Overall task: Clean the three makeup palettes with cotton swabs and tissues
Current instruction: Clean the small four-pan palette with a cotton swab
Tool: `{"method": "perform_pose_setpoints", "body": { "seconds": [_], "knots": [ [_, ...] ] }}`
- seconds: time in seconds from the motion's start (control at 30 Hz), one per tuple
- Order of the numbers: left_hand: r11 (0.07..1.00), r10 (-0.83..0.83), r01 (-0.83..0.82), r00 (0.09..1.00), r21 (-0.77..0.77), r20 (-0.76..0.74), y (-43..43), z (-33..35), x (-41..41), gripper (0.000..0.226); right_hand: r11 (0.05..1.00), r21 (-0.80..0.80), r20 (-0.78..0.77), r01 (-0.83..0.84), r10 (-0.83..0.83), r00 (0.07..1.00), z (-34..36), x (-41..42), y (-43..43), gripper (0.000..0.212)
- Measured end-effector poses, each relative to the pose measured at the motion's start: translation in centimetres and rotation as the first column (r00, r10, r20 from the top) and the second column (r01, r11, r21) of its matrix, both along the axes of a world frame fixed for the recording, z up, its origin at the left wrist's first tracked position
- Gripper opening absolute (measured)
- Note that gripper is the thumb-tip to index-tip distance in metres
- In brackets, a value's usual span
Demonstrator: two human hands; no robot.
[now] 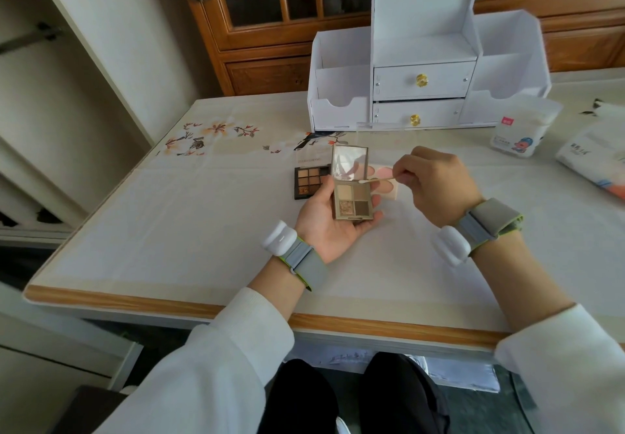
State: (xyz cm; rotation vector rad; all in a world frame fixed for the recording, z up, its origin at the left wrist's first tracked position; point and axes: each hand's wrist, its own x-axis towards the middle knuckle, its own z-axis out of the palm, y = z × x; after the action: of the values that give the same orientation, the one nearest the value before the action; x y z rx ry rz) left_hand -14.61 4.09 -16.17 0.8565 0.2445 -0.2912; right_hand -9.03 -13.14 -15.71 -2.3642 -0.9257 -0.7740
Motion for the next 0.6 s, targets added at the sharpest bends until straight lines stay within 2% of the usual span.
{"method": "perform_pose_setpoints", "body": {
  "seconds": [0.23, 0.4, 0.6],
  "knots": [
    [0.999, -0.003, 0.003, 1.0, -0.032, -0.004, 0.24, -0.49, 0.21, 0.067, 0.999, 0.026, -0.02, -0.025, 0.026, 0.999, -0.1, -0.33, 0.58, 0.014],
    [0.998, 0.05, -0.049, 0.999, -0.031, 0.015, 0.45, -0.21, 0.17, 0.038, 0.999, 0.042, -0.061, -0.016, 0.018, 0.998, -0.33, -0.36, 0.72, 0.017],
    [0.998, 0.031, -0.029, 0.999, -0.064, 0.029, 0.5, -0.49, 0.13, 0.053, 0.993, 0.119, -0.11, 0.021, -0.008, 0.994, -0.44, -0.38, 0.66, 0.014]
  ]
}}
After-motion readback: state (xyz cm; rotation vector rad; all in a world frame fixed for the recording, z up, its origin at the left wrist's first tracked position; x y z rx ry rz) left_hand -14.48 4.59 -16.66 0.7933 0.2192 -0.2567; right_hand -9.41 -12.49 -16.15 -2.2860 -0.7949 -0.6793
